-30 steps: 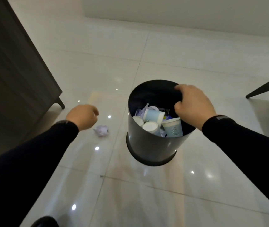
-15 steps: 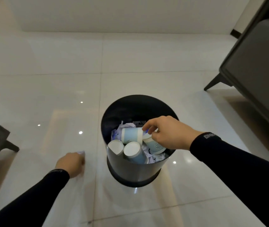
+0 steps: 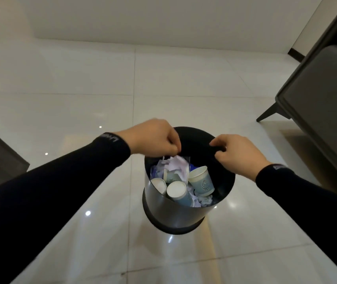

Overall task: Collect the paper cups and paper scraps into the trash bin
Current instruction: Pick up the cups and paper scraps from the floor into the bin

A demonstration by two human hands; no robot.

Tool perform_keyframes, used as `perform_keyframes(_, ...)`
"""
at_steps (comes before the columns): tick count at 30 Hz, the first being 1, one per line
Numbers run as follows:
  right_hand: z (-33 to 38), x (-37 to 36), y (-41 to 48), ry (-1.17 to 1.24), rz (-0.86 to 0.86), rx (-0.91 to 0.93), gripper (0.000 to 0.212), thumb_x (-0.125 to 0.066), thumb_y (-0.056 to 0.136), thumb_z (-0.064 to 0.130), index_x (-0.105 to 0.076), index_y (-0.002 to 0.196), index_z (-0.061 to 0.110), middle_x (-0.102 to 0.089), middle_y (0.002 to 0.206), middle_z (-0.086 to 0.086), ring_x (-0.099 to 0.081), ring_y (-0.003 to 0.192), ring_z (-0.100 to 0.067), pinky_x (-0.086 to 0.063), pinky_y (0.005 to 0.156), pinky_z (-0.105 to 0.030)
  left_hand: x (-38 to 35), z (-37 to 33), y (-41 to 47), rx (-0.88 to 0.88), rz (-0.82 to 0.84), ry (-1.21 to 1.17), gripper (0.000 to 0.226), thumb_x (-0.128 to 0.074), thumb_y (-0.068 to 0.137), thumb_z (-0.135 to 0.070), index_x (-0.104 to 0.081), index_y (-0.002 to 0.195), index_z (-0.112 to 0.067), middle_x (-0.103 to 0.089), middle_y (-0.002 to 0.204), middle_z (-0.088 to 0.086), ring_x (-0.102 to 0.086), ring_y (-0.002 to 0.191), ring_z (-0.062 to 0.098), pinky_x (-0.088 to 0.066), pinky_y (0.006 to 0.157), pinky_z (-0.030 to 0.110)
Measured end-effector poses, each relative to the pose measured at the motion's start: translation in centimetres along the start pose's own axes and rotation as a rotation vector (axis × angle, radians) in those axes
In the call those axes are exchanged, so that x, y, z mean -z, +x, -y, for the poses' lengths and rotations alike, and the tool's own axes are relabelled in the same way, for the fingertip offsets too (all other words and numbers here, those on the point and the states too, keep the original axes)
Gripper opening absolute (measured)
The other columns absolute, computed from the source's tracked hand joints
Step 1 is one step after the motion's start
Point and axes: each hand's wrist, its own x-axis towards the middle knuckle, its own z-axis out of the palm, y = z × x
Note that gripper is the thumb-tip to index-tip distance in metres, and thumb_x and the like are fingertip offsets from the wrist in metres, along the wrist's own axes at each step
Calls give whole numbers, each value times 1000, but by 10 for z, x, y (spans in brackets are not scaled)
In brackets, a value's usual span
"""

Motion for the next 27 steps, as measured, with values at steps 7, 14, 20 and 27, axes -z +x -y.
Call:
perform_keyframes(7,-11,-30,-40,867,317,-914,13,-57,80,0,-51,91,-2,-50,92,-21,-56,92,-48,-55,59,-52,9,62,-11,468,-707,-573,17,-54,81,-19,-69,90,-16,-70,95,4,-66,91,25,-53,90,38)
perform_keyframes(14,-18,-53,-38,1127,347,-973,28,-27,74,-21,-52,83,-12,-62,82,-29,-59,78,-50,-53,38,-51,-13,118,-39,824,-715,-892,12,-46,80,-3,-54,73,-7,-56,82,13,-54,76,26,-47,70,35)
perform_keyframes(20,-24,-64,-43,1132,606,-923,40,-26,72,-8,-52,102,-13,-68,79,-35,-68,63,-47,-56,44,-43,-29,103,-29,737,-605,-665,12,-46,78,-5,-56,73,-9,-55,74,13,-50,69,25,-46,67,32)
perform_keyframes(27,-22,-65,-29,1208,641,-887,46,-26,75,-15,-53,112,-7,-70,84,-31,-69,71,-46,-59,51,-48,-40,74,-8,547,-731,-758,16,-50,84,-15,-62,90,-22,-67,94,2,-66,92,25,-52,83,34)
